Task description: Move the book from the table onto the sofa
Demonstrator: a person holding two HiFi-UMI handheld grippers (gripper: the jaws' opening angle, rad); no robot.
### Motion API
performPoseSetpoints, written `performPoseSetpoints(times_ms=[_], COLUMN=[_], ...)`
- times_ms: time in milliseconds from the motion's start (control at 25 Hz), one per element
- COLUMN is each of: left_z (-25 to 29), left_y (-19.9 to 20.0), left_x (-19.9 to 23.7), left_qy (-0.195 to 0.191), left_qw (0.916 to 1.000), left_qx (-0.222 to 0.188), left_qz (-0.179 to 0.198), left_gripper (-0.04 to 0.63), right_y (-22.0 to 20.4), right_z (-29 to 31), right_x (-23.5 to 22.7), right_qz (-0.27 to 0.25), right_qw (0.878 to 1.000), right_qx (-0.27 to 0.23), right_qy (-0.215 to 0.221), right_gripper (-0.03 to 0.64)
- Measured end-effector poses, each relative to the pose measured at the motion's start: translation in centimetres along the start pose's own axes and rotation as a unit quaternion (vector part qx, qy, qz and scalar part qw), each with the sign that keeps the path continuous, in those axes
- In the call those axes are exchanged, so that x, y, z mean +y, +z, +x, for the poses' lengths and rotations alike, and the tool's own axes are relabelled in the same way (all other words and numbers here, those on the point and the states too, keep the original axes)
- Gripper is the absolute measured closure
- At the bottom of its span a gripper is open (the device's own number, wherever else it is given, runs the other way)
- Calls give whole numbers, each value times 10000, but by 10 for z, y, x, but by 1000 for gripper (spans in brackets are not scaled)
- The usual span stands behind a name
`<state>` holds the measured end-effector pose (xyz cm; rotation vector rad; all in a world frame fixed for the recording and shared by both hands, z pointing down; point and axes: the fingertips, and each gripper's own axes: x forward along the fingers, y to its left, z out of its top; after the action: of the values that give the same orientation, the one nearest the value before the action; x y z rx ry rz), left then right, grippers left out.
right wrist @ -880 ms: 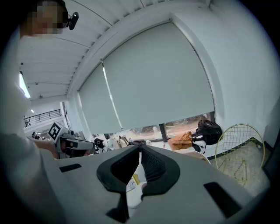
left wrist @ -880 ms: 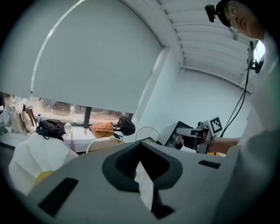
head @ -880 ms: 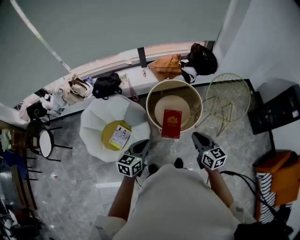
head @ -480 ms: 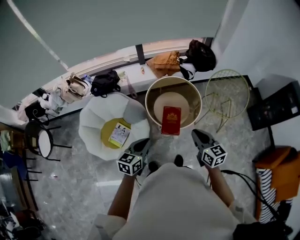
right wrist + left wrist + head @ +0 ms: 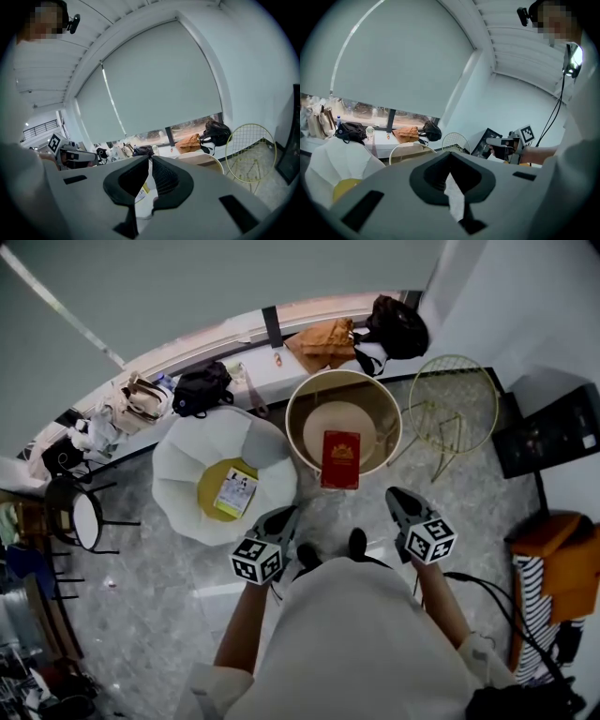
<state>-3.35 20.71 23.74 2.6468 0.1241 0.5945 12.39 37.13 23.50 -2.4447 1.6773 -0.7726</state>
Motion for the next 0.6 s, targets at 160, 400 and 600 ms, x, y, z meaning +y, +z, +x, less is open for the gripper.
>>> performPoseSetpoints(times_ms=[160,400,600], left_z=[-3,-1,6], left_y=[-10,-44,-68], left_x=[7,16,20], left_qy=[-105,-265,-467], left_qw=[9999,9985,9960], left_qx=[64,482,754], left_qz=[-28,1,47], left_gripper=[594,594,594], right_y=[-18,-58,-84], right_z=[2,2,4], right_x=[-4,0,-3], right_qz=[308,654,867], right_qw=[9994,9972,9946], right_qx=[96,290,371], right_qy=[-94,-236,-437], right_gripper=[571,571,569])
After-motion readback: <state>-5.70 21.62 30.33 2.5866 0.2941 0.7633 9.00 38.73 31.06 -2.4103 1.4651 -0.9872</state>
